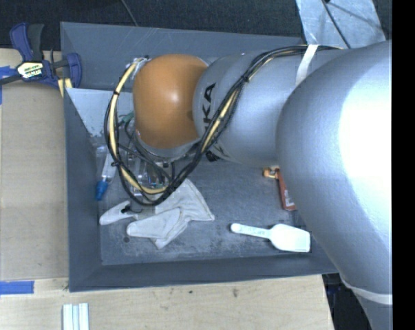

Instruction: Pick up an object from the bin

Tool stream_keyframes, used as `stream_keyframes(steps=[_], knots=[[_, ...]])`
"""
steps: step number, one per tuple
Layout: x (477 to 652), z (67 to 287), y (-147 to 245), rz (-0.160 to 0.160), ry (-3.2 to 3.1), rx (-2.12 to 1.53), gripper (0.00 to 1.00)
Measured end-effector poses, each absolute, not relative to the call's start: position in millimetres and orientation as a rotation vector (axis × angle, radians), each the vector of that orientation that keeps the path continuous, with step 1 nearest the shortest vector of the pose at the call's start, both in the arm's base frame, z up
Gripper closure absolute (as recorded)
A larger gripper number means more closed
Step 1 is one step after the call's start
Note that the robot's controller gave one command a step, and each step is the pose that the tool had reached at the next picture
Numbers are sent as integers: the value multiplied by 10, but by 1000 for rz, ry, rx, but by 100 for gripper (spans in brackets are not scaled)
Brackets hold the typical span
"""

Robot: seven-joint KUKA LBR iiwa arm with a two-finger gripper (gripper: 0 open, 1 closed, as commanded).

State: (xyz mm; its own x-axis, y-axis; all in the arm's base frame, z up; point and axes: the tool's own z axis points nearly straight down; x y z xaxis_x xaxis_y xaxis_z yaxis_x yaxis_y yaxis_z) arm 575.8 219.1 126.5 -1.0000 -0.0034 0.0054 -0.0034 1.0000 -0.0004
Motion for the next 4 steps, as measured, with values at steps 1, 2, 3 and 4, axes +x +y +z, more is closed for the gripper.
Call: stream_keyframes(steps=[1, 2, 3, 4], knots=[[5777, 1315, 2183, -2, -3143, 1, 0], [5648, 1019, 1909, -5, -3148, 20, 0], [5650, 709, 1693, -1, -3142, -26, 0], [5642, 1032, 1506, 0, -3140, -35, 0]])
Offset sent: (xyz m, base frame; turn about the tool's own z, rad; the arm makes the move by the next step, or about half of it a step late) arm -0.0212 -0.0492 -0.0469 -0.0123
